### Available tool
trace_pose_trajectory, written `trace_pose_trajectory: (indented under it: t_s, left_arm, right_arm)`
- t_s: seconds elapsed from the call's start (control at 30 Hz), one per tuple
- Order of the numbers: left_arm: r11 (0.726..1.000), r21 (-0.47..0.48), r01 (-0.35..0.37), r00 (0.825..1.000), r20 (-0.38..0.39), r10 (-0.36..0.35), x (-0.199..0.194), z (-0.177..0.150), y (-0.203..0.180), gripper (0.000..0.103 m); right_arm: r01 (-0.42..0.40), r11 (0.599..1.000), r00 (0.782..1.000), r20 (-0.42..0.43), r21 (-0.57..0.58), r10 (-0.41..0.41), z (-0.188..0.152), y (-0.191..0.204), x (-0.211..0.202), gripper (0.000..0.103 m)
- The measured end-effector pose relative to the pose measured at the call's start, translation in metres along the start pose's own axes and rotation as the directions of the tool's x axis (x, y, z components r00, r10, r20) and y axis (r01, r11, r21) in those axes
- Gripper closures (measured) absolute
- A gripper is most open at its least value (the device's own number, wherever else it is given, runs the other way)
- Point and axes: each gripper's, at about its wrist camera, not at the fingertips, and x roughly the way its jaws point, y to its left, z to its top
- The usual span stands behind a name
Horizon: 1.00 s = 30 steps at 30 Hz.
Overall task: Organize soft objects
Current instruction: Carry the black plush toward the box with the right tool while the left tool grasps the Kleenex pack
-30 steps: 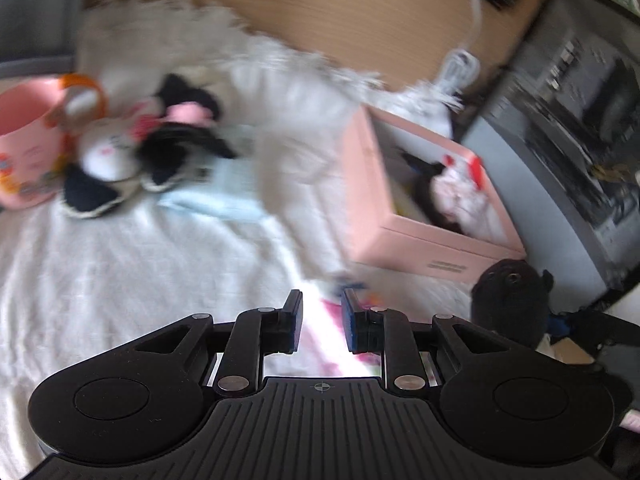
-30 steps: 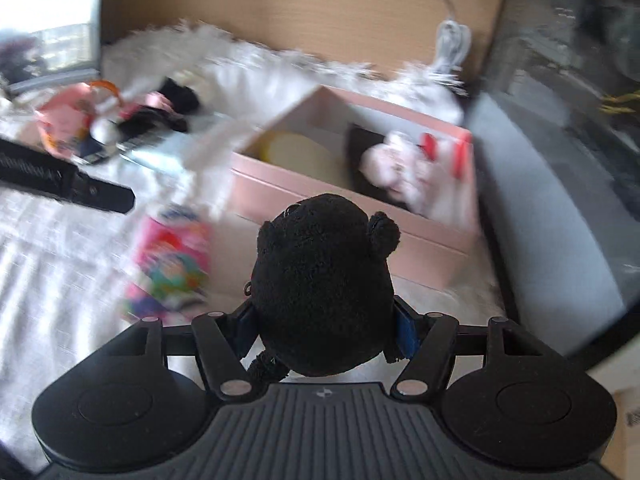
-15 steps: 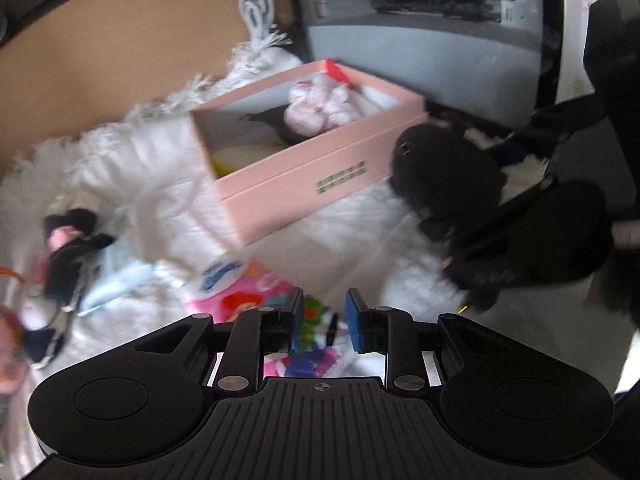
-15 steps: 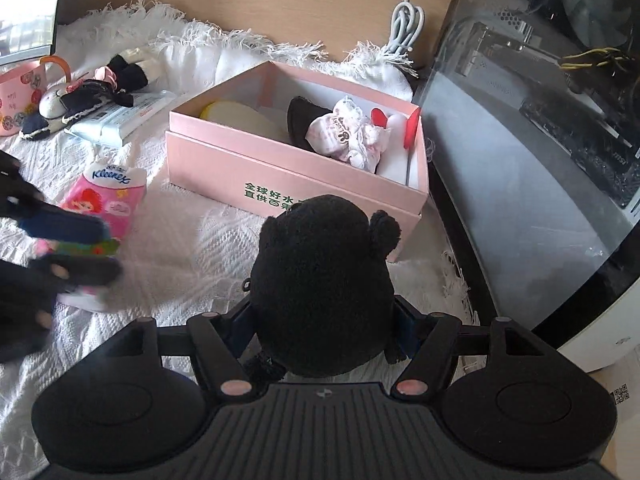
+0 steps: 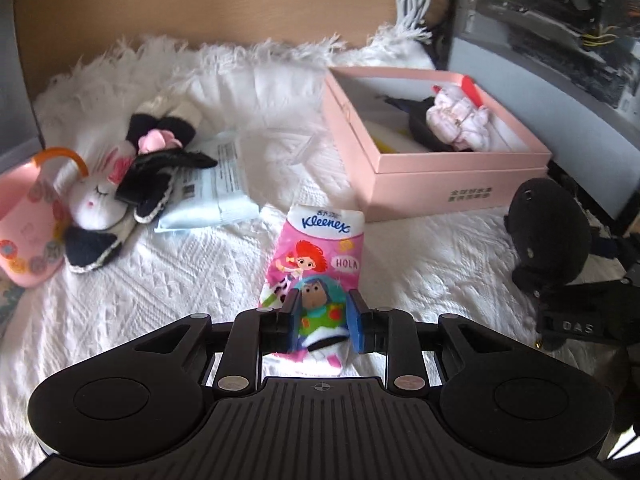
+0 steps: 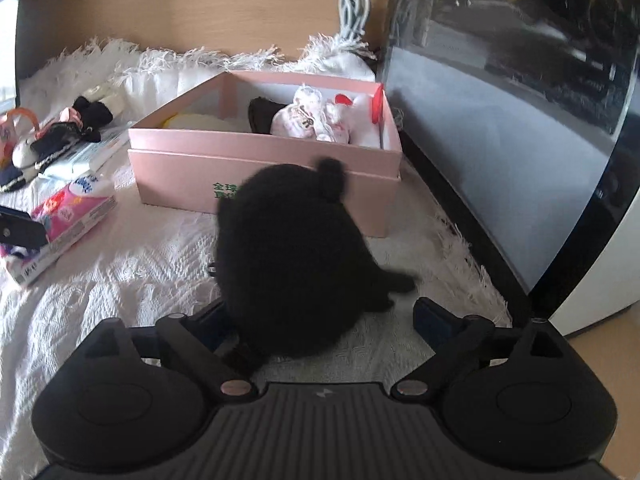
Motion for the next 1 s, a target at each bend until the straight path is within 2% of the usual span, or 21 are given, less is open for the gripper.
trace_pose_trajectory:
  t_s: [0.13, 0.27, 0.33, 0.43, 0.47, 0.57, 0.6, 0.67, 0.73, 0.8, 0.83, 0.87, 0.93, 1.0]
  left_arm:
    - [1.0, 0.011, 0.016, 1.0, -0.022, -0.015, 0.007, 0.004, -0.006, 0.074]
    - [0.998, -0.001, 0.057, 0.998, -0.037, -0.057, 0.011, 0.004, -0.009, 0.068]
    - [0.992, -0.029, 0.122, 0.991, -0.043, -0.123, 0.012, 0.006, -0.004, 0.068]
    - [0.952, -0.125, 0.279, 0.956, -0.059, -0.288, 0.014, 0.009, 0.008, 0.068]
    - [0.951, -0.127, 0.283, 0.955, -0.052, -0.291, 0.013, 0.009, 0.009, 0.069]
    - [0.99, -0.049, 0.133, 0.991, 0.036, -0.132, 0.002, 0.012, 0.008, 0.069]
    - [0.998, -0.02, 0.066, 0.996, 0.058, -0.064, 0.001, 0.014, 0.009, 0.069]
    - [1.0, -0.007, 0.001, 0.999, 0.046, 0.0, 0.007, 0.017, 0.014, 0.069]
    - [0.998, -0.033, 0.06, 0.998, -0.01, -0.06, 0.018, 0.018, 0.02, 0.068]
    - [0.993, -0.024, 0.117, 0.993, -0.01, -0.118, 0.023, 0.017, 0.02, 0.059]
    - [0.991, -0.006, 0.134, 0.991, -0.008, -0.134, 0.023, 0.016, 0.018, 0.049]
    - [0.987, 0.003, 0.158, 0.987, -0.009, -0.158, 0.024, 0.016, 0.017, 0.044]
    - [0.981, 0.007, 0.194, 0.981, -0.004, -0.194, 0.025, 0.016, 0.015, 0.044]
    - [0.987, -0.003, 0.162, 0.987, 0.011, -0.162, 0.025, 0.017, 0.016, 0.05]
  right_arm:
    - [-0.032, 0.998, 0.999, -0.029, 0.062, 0.034, 0.001, -0.01, 0.005, 0.002]
    - [-0.032, 0.998, 0.999, -0.03, 0.062, 0.034, 0.0, -0.009, 0.005, 0.001]
    - [-0.035, 0.997, 0.999, -0.031, 0.063, 0.037, 0.0, -0.009, 0.005, 0.001]
    - [-0.036, 0.997, 0.999, -0.031, 0.065, 0.038, 0.001, -0.01, 0.006, 0.0]
    - [-0.037, 0.997, 0.999, -0.032, 0.065, 0.039, 0.0, -0.01, 0.006, 0.0]
    - [-0.037, 0.997, 0.999, -0.031, 0.066, 0.039, 0.001, -0.01, 0.006, 0.0]
    - [-0.037, 0.997, 0.999, -0.031, 0.066, 0.039, 0.001, -0.01, 0.006, 0.0]
    - [-0.037, 0.997, 0.999, -0.031, 0.066, 0.039, 0.001, -0.01, 0.006, 0.0]
    - [-0.038, 0.997, 0.999, -0.031, 0.066, 0.04, 0.001, -0.011, 0.006, 0.0]
    - [-0.038, 0.997, 0.999, -0.031, 0.066, 0.04, 0.001, -0.011, 0.007, 0.0]
    - [-0.038, 0.997, 0.999, -0.031, 0.066, 0.04, 0.001, -0.011, 0.007, 0.0]
    - [-0.038, 0.997, 0.999, -0.03, 0.066, 0.04, 0.001, -0.011, 0.006, 0.0]
    - [-0.04, 0.997, 0.999, -0.031, 0.068, 0.042, 0.0, -0.011, 0.006, 0.0]
    - [-0.036, 0.997, 0.999, -0.031, 0.07, 0.038, -0.001, -0.01, 0.005, 0.0]
